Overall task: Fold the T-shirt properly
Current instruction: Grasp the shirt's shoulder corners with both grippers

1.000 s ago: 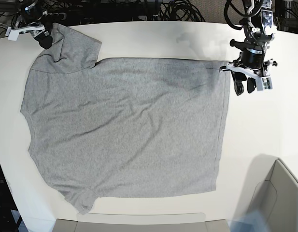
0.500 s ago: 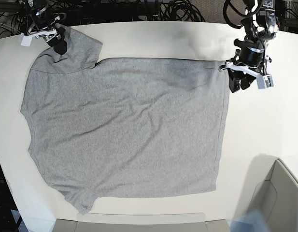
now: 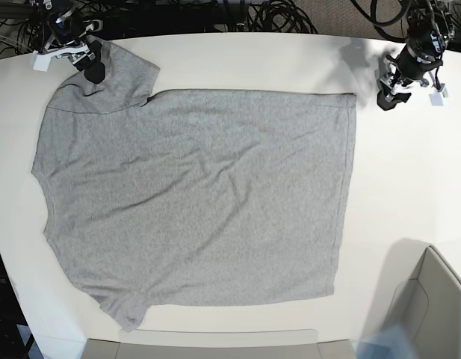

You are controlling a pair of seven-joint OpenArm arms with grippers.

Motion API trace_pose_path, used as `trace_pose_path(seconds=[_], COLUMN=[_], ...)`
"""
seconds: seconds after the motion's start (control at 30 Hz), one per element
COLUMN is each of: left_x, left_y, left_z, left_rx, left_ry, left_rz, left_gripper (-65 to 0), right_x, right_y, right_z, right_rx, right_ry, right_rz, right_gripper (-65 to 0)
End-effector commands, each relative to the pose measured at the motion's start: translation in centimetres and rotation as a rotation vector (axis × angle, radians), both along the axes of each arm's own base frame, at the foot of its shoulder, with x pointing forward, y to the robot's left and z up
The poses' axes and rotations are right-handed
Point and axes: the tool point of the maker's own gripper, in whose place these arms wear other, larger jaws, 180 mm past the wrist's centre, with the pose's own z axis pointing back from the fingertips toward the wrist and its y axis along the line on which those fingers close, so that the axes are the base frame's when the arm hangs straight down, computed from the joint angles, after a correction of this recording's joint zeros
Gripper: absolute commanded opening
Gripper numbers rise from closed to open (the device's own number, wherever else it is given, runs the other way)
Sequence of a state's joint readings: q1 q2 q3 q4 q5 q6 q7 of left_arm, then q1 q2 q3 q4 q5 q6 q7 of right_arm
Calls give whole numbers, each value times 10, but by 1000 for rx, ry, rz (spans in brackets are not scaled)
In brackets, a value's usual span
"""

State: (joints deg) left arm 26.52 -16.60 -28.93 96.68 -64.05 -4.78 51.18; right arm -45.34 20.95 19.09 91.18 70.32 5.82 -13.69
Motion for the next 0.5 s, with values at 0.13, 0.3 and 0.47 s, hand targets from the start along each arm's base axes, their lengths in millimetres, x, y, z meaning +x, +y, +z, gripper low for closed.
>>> trace_pose_path(seconds=[0.13,0.3,0.47], left_x=[9,4,-6], left_y=[-22,-34,-32], left_z=[1,-21,-35], left_rx=[-21,-37,0], left_ry=[-19,15,58], left_rz=[-71,-60,-55], left_gripper=[-393,-394,-394], right_x=[-19,-16,-16], right_y=[19,20,29], right_z=[-16,-16,-18], right_rx=[26,26,41], right_ry=[96,92,96], right_rz=[57,64,83], right_gripper=[-354,-354,-354])
